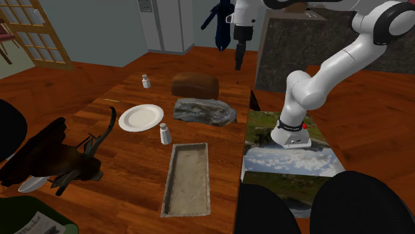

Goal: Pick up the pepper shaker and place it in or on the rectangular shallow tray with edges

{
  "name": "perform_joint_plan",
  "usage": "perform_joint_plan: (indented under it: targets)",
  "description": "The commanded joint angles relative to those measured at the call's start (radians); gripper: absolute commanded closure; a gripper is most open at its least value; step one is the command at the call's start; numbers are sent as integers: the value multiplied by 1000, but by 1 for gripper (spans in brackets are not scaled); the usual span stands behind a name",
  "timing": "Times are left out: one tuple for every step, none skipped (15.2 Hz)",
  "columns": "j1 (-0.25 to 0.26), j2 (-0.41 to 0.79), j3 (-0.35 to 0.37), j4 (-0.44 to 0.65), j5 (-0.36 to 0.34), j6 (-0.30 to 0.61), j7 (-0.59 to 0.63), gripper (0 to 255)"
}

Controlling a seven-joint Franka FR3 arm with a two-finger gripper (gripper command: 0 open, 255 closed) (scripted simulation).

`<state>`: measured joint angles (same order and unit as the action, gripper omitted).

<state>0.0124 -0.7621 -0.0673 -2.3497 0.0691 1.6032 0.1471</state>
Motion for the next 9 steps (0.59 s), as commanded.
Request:
perform_joint_plan:
  targets:
    - [0,0,0,0,0,0,0,0]
    - [4,26,11,-1,7,30,11,0]
    - [9,52,21,-1,14,60,22,0]
    - [13,80,32,0,20,89,33,0]
    - [17,109,42,3,26,117,44,0]
    - [21,138,52,7,32,146,54,0]
    - [24,169,62,13,37,173,65,0]
    - [28,200,72,20,41,200,76,0]
    - [31,232,81,28,45,226,86,0]
